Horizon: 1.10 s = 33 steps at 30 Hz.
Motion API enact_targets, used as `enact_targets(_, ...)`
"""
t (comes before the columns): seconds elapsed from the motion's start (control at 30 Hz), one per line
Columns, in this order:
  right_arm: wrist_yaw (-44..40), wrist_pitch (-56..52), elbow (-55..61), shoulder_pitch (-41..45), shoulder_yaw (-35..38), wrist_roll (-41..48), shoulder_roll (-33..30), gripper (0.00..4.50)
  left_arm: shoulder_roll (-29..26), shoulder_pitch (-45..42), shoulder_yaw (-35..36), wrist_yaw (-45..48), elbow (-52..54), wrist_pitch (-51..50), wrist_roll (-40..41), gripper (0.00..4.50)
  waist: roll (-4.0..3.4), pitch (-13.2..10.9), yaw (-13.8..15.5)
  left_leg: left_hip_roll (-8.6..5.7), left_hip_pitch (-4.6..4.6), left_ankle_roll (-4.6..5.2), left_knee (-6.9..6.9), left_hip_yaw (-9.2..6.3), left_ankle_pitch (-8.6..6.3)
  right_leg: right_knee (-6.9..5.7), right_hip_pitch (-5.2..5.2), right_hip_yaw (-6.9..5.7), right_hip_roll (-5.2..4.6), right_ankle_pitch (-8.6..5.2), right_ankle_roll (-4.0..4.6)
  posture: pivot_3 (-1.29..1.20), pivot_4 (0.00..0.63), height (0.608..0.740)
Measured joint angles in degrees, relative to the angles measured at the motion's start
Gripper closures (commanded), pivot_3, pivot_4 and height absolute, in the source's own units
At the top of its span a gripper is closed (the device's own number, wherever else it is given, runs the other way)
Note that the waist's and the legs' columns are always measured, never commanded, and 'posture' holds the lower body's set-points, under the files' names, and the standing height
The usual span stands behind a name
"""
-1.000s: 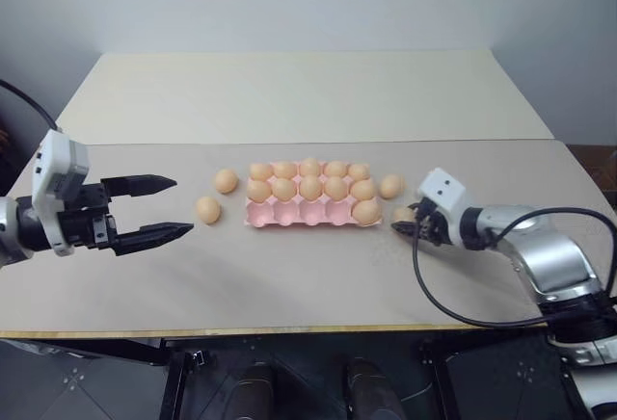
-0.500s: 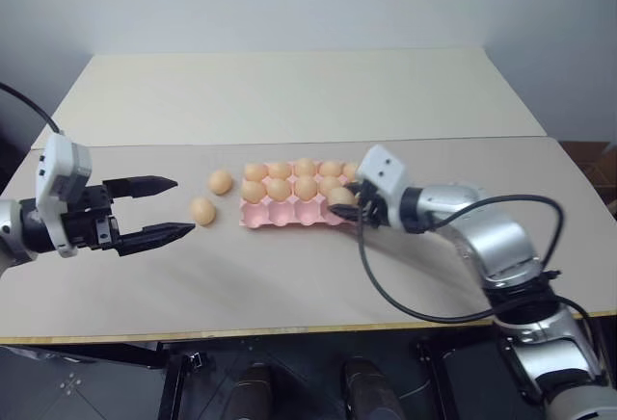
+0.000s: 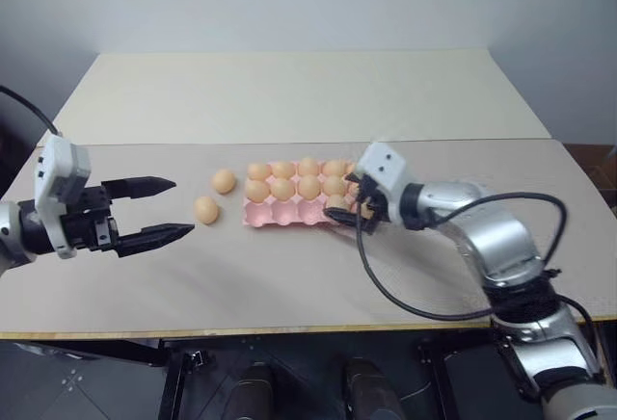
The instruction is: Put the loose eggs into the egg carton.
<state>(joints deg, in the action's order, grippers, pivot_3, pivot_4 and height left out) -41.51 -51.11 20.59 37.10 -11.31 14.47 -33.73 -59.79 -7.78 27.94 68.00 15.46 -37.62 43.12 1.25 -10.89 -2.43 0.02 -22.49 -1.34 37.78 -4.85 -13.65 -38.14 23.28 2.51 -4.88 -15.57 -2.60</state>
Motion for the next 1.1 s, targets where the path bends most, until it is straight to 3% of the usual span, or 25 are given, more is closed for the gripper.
enact_targets(0.17,-5.63,-1.22,6.28,-7.51,11.83,6.05,-9.69,0.03,-0.19,2.71,2.13,0.77,-0.73,0.94,-0.83,0.00,0.01,-0.01,0.14,0.00,0.01,0.01,0.00,0.02,0.00,0.05,-0.03,-0.01,-0.01,0.00,0.00,0.00,0.150,0.740)
enact_targets(0.27,-12.01,3.81,6.18,-14.48,20.38,8.69,-16.15,0.03,-1.46,4.00,3.68,2.53,-3.28,2.58,-2.52,0.00,0.01,-0.01,0.13,0.00,0.07,0.01,-0.01,0.05,0.00,0.05,-0.10,0.00,-0.01,-0.01,0.00,0.00,0.150,0.740)
enact_targets(0.5,-22.27,16.13,-1.45,-24.50,30.74,9.59,-21.43,0.03,-2.95,6.47,4.81,6.04,-6.65,4.97,-4.79,0.00,0.03,0.00,-0.30,0.08,0.21,0.01,-0.02,0.21,-0.01,0.02,-0.17,0.11,0.03,0.00,0.00,0.00,0.150,0.740)
enact_targets(0.77,-22.77,21.70,-5.05,-22.31,27.10,8.52,-21.78,0.03,-2.95,4.44,3.63,6.05,-7.47,5.14,-4.82,0.00,0.03,-0.01,-0.18,0.09,0.18,0.01,-0.02,0.21,-0.01,0.04,-0.16,0.12,0.03,0.01,0.00,0.00,0.150,0.740)
enact_targets(0.97,-17.78,34.10,-20.29,-7.79,10.47,-5.10,-15.14,0.03,-2.78,1.50,0.47,5.19,-7.29,5.15,-4.77,0.00,0.02,-0.01,-0.73,0.15,0.15,0.01,-0.03,0.23,-0.01,0.03,-0.06,0.14,0.11,0.04,0.05,0.00,0.150,0.740)
enact_targets(1.1,-15.13,42.03,-34.64,1.08,3.18,-12.86,-9.97,0.03,-2.37,1.42,0.01,4.73,-7.21,5.14,-4.76,0.00,0.02,-0.02,-0.83,0.13,0.01,0.01,-0.02,0.24,-0.01,0.05,0.07,0.17,0.09,0.04,0.05,0.00,0.150,0.740)
